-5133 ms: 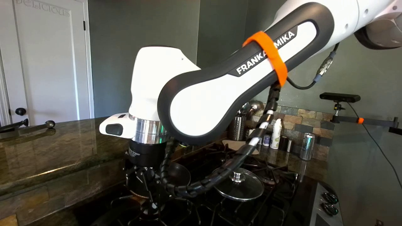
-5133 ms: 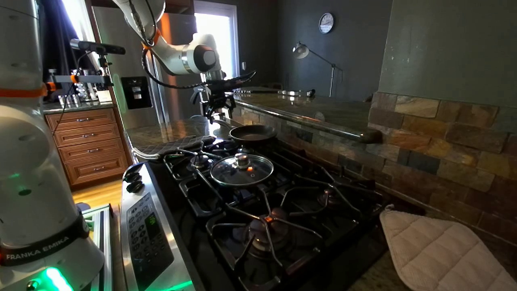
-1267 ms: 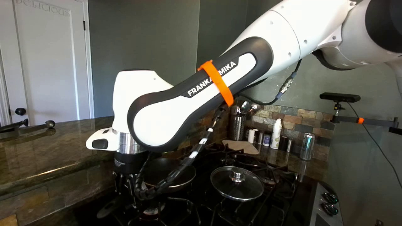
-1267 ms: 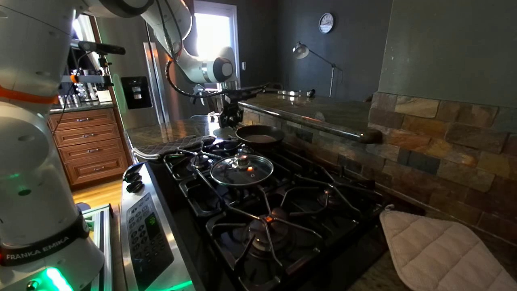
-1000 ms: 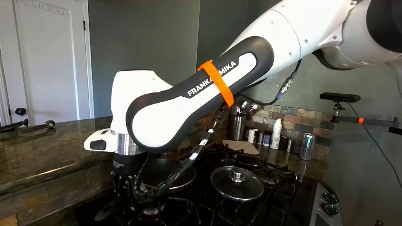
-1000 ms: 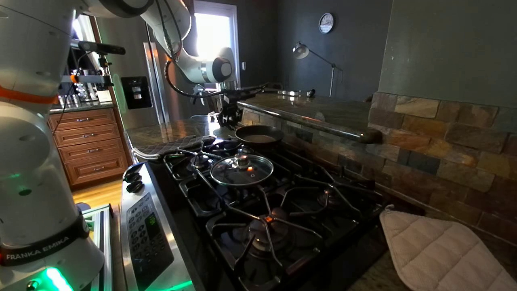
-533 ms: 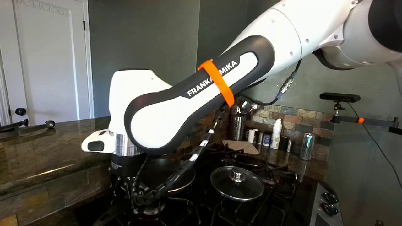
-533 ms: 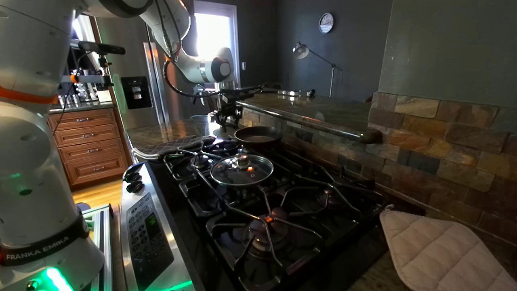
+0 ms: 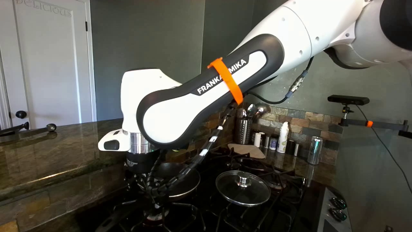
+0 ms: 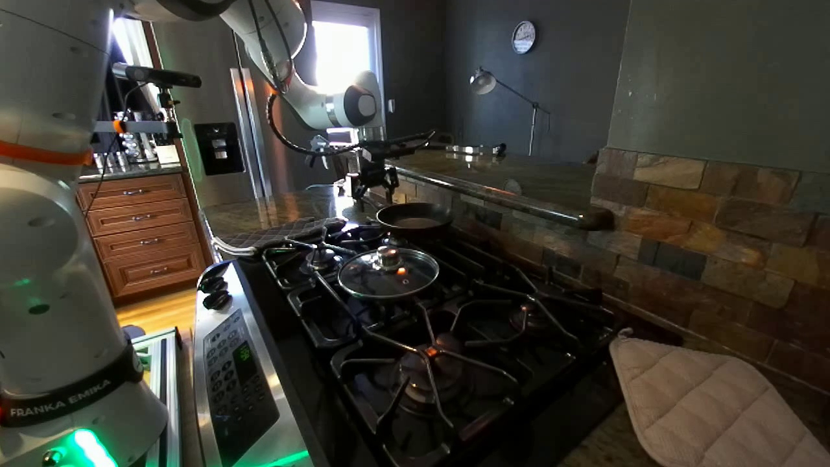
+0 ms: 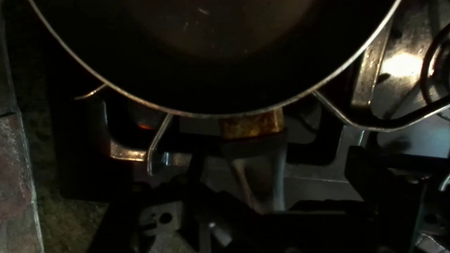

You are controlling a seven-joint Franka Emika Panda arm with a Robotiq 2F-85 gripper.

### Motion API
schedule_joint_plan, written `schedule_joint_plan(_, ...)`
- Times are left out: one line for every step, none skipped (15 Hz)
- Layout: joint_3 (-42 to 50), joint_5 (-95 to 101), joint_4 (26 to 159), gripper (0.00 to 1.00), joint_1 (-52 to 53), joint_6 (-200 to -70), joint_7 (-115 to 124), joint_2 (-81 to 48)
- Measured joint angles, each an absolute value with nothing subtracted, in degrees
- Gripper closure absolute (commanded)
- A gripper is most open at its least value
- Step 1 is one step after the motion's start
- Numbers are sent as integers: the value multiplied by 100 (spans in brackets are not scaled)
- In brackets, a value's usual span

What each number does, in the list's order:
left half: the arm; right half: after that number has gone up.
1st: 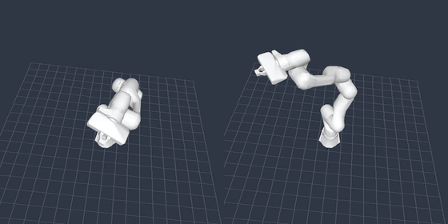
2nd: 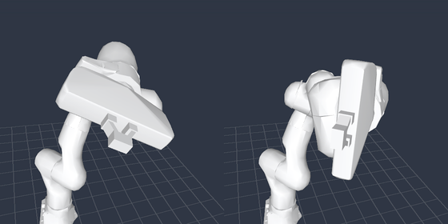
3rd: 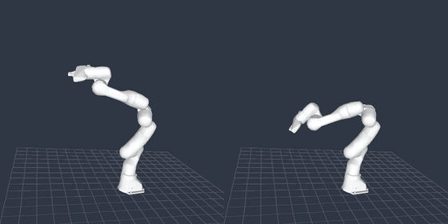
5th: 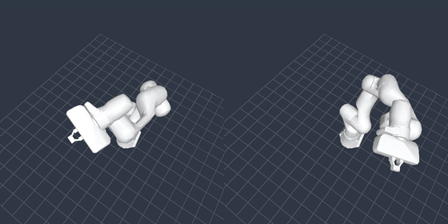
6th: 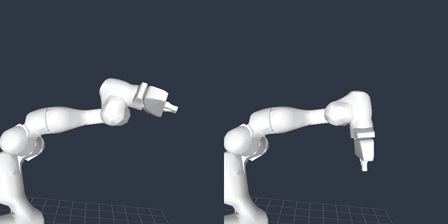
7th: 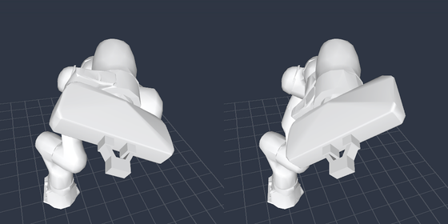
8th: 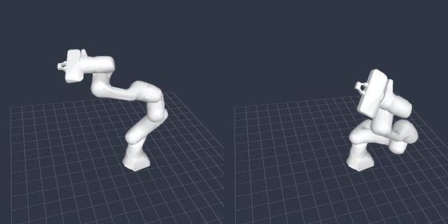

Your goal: Move the black pan to the right then put the lid on top

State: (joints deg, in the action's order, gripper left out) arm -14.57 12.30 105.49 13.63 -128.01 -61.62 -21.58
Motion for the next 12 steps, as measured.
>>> schedule_joint_plan(-1443, 1250, 10557, 0, 1331, -12781, -6215, -2139)
schedule_joint_plan(-1436, 1266, 10566, 0, 1302, -12775, -6268, -2130)
schedule_joint_plan(-1435, 1276, 10573, 0, 1274, -12775, -6328, -2130)
schedule_joint_plan(-1432, 1283, 10580, 0, 1254, -12775, -6371, -2130)
schedule_joint_plan(-1431, 1285, 10582, 0, 1243, -12775, -6417, -2130)
schedule_joint_plan(-1431, 1285, 10582, 0, 1241, -12775, -6447, -2130)
schedule_joint_plan(-1434, 1285, 10582, 0, 1242, -12779, -6469, -2130)
schedule_joint_plan(-1439, 1285, 10582, 0, 1244, -12790, -6499, -2131)
schedule_joint_plan(-1444, 1285, 10582, 0, 1248, -12797, -6533, -2131)
schedule_joint_plan(-1448, 1285, 10582, 0, 1255, -12797, -6565, -2132)
schedule_joint_plan(-1452, 1285, 10582, 0, 1259, -12797, -6595, -2133)
schedule_joint_plan(-1457, 1285, 10582, 0, 1260, -12797, -6630, -2135)
